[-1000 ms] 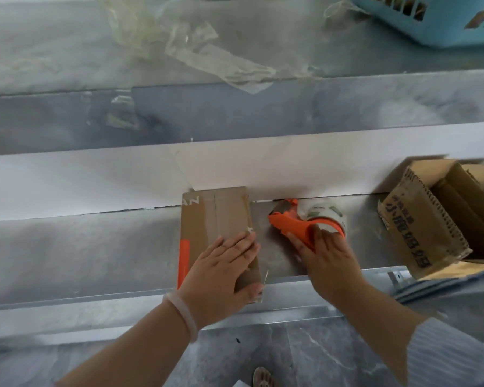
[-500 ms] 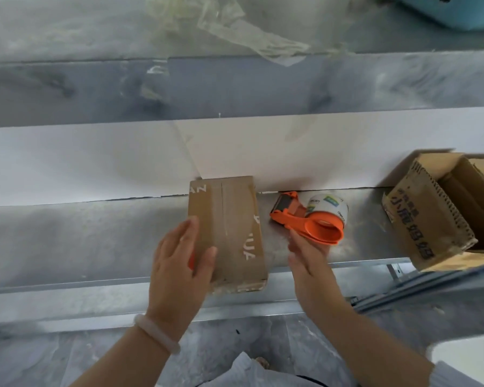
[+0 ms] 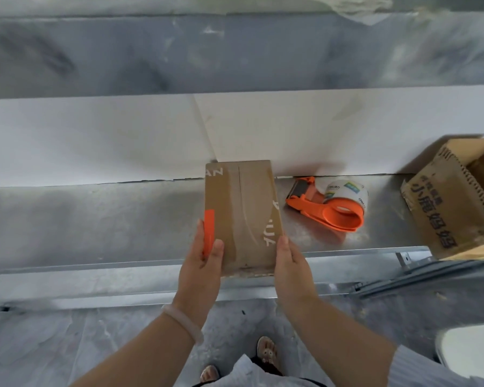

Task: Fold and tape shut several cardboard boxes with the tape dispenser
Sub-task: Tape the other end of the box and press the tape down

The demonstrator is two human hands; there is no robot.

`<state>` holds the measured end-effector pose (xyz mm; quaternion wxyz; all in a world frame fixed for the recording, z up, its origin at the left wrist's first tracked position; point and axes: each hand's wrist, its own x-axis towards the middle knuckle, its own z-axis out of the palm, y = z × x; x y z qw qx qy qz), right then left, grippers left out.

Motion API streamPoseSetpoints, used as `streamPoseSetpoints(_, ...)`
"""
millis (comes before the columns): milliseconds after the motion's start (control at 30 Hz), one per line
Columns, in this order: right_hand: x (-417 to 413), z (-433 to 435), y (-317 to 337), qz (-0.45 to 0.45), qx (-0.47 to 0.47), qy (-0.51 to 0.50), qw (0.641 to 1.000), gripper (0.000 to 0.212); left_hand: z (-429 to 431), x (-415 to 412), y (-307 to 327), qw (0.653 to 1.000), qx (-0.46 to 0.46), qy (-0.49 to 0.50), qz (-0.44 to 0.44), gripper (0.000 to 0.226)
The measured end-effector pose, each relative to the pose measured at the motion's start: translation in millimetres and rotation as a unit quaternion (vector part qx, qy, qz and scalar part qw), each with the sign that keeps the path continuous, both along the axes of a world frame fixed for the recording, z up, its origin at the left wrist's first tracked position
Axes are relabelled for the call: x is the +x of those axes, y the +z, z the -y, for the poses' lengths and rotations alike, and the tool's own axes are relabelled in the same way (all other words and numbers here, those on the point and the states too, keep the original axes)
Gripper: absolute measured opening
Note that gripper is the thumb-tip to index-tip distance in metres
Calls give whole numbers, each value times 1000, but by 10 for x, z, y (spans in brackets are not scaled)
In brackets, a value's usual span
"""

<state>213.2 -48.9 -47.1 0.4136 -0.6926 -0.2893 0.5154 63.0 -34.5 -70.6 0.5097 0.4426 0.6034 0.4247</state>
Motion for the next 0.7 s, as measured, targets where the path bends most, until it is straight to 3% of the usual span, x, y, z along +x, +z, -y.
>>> streamPoseSetpoints(167,84,7,-18,-18,-9,12,1000,45,2,-74,64,997,-28,-25,66,51)
streamPoseSetpoints(233,130,23,-31,-14,15,65,998,55,2,-154,65,995,11,-98,-3,79)
streamPoseSetpoints(300,179,42,-76,30,56,138,988,90,-18,-211,27,971,69,-184,-133,106)
streamPoseSetpoints(367,241,36,-154,93,68,187,976,105,-40,-233,-7,940,110,-212,-242,105)
streamPoseSetpoints(467,318,-9,-246,205,87,233,947,99,-77,-263,-12,905,154,-217,-332,97)
streamPoseSetpoints(600,416,-40,-291,342,106,293,887,107,-136,-376,-60,875,199,-245,-368,90)
streamPoseSetpoints(700,474,-48,-258,376,118,318,863,109,-194,-486,-105,852,245,-271,-375,86)
